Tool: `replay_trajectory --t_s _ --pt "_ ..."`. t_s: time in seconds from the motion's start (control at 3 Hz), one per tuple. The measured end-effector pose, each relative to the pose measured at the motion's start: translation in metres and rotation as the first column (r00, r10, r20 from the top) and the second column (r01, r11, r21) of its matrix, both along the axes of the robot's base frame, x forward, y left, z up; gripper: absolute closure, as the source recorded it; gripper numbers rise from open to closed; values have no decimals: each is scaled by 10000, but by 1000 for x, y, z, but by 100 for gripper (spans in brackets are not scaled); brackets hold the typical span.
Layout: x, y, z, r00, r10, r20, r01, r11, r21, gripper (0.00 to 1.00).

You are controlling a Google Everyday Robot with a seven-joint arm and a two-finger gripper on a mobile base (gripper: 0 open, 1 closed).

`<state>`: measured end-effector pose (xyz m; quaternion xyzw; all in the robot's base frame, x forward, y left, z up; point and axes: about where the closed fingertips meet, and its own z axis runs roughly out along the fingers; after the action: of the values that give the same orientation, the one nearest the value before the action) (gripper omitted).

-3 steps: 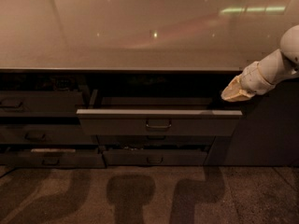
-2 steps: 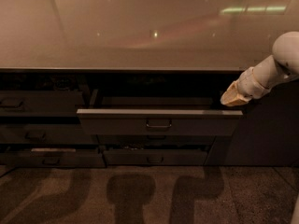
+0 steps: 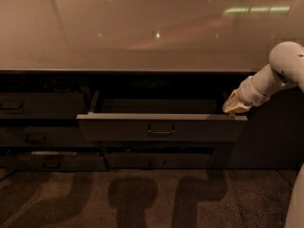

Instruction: Open top drawer

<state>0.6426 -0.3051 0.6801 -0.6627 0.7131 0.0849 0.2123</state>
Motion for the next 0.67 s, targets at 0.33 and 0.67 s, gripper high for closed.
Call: replay_trajectory --t_s 0.33,0.67 --pt "0 2 -7 9999 -73 -78 72 9997 -218 100" --pt "1 1 -9 9999 -87 -130 85 9998 -204 100"
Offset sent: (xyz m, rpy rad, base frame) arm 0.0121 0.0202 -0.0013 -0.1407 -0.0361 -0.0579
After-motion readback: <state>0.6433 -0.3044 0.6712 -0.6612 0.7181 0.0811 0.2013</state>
